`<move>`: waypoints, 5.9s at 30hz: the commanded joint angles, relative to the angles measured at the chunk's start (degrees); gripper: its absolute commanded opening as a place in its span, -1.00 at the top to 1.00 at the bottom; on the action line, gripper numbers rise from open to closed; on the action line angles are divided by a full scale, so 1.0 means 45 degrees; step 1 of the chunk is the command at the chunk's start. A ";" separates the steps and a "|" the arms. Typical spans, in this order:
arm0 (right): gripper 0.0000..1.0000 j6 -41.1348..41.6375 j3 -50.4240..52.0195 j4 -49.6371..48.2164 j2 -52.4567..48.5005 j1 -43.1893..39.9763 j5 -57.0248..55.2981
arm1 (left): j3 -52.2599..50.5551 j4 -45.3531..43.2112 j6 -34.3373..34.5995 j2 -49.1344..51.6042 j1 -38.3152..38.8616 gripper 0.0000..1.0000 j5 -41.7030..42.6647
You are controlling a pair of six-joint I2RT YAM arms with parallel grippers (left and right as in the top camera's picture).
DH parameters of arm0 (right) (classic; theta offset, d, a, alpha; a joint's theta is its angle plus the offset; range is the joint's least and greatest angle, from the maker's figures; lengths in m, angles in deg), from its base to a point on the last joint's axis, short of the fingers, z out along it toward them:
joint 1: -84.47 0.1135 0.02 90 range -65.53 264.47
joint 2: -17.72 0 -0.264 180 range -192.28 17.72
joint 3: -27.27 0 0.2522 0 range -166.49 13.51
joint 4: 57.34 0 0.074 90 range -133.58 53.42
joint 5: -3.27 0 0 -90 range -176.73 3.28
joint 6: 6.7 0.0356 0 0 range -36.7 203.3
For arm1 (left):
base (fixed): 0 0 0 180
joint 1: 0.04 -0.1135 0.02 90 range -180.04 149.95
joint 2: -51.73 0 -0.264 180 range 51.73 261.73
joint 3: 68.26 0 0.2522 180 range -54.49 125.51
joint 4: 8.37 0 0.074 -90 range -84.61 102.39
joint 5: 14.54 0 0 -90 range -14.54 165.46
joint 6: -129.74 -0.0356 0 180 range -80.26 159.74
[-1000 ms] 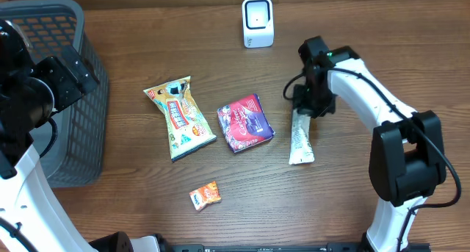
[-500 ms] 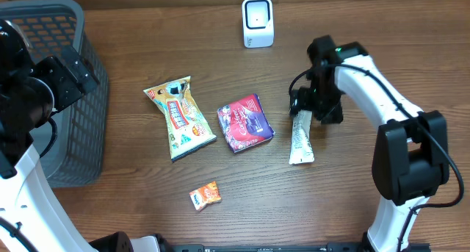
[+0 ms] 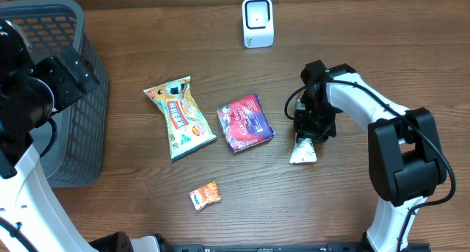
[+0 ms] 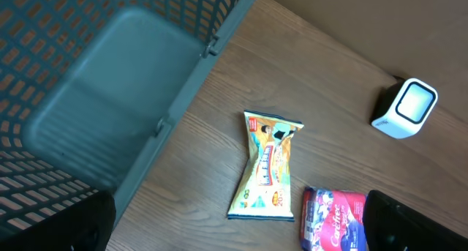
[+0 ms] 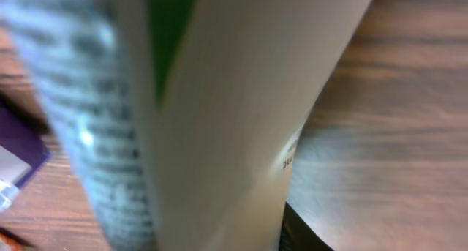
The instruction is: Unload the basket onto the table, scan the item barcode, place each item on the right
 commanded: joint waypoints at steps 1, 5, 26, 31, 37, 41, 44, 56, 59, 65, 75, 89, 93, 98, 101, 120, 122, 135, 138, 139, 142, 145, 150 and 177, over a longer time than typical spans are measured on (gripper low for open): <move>0.49 0.0083 -0.1039 0.1069 -0.0029 -0.0423 -0.0146 | 0.0049 0.0019 0.0257 -0.0015 -0.0078 -1.00 -0.0131; 0.50 -0.0335 -0.2521 0.2764 -0.0029 -0.0665 -0.0248 | 0.0049 0.0019 0.0257 -0.0015 -0.0078 -1.00 -0.0131; -0.19 0.0058 -0.3852 0.3468 -0.0029 0.0879 -0.2633 | 0.0049 0.0019 0.0257 -0.0015 -0.0078 -1.00 -0.0131; -0.10 0.0170 -0.3847 0.2832 -0.0029 0.0840 -0.2555 | 0.0049 0.0019 0.0257 -0.0015 -0.0078 -1.00 -0.0131; 0.08 0.0457 -0.3298 0.1302 -0.0029 0.0840 -0.2239 | 0.0049 0.0019 0.0257 -0.0015 -0.0078 -1.00 -0.0131; 0.23 0.0486 -0.2662 0.0622 -0.0029 0.0840 -0.2016 | 0.0049 0.0019 0.0257 -0.0015 -0.0078 -1.00 -0.0131; 0.24 0.0359 -0.2239 0.0262 -0.0034 0.0792 -0.2827 | 0.0049 0.0019 0.0257 -0.0015 -0.0078 -1.00 -0.0131; 0.26 0.0384 -0.0495 -0.0291 -0.0034 -0.1627 -0.3220 | 0.0049 0.0019 0.0257 -0.0015 -0.0078 -1.00 -0.0131; 0.33 0.0330 -0.0670 0.0005 -0.0024 -0.2006 -0.2924 | 0.0049 0.0019 0.0257 -0.0015 -0.0078 -1.00 -0.0131; -0.08 0.0005 -0.3555 0.2642 0.0112 -0.2380 -0.2968 | 0.0049 0.0019 0.0257 -0.0015 -0.0078 -1.00 -0.0131; -0.87 -0.2011 -0.3541 0.2404 0.0209 -0.4571 -0.0699 | 0.0049 0.0019 0.0257 -0.0015 -0.0078 -1.00 -0.0131; 0.16 -0.1870 0.0073 -0.0374 0.0214 -0.4498 0.0797 | 0.0049 0.0019 0.0257 -0.0015 -0.0078 -1.00 -0.0131; 0.62 -0.1889 -0.0291 0.0073 0.0214 -0.4469 0.2356 | 0.0049 0.0019 0.0257 -0.0015 -0.0078 -0.99 -0.0131; 0.86 -0.3580 -0.1088 0.0607 0.0214 -0.4469 0.6567 | 0.0049 0.0019 0.0257 -0.0015 -0.0078 -1.00 -0.0131; 0.81 -0.4925 -0.1122 0.0597 0.0214 -0.4469 0.8752 | 0.0049 0.0019 0.0257 -0.0015 -0.0078 -1.00 -0.0131; -0.04 -0.1919 0.0903 -0.0899 0.0214 -0.4507 0.3730 | 0.0049 0.0019 0.0257 -0.0015 -0.0078 -1.00 -0.0131; -0.03 -0.2025 0.0053 0.0141 0.0214 -0.4507 0.3604 | 0.0049 0.0019 0.0257 -0.0015 -0.0078 -1.00 -0.0131; -0.23 -0.0321 -0.3405 0.3050 0.0209 -0.2273 -0.0695 | 0.0049 0.0019 0.0257 -0.0015 -0.0078 -1.00 -0.0131; -0.33 0.0903 -0.2535 0.2079 0.0209 -0.1695 -0.1627 | 0.0049 0.0019 0.0257 -0.0015 -0.0078 -0.99 -0.0131; -0.36 0.1088 -0.2346 0.1875 0.0209 -0.1617 -0.1734 | 0.0049 0.0019 0.0257 -0.0015 -0.0078 -1.00 -0.0131; -0.37 0.1831 -0.1559 0.1292 0.0209 -0.1593 -0.2195 | 0.0049 0.0019 0.0257 -0.0015 -0.0078 -1.00 -0.0131; -0.36 0.1826 -0.1413 0.1073 0.0209 -0.1637 -0.2152 | 0.0049 0.0019 0.0257 -0.0015 -0.0078 -0.99 -0.0131; -0.36 0.1831 -0.1413 0.0549 0.0209 -0.1481 -0.1632 | 0.0049 0.0019 0.0257 -0.0015 -0.0078 -1.00 -0.0131; -0.36 0.2637 -0.1705 0.1307 0.0214 0.0408 -0.4571 | 0.0049 0.0019 0.0257 -0.0015 -0.0078 -1.00 -0.0131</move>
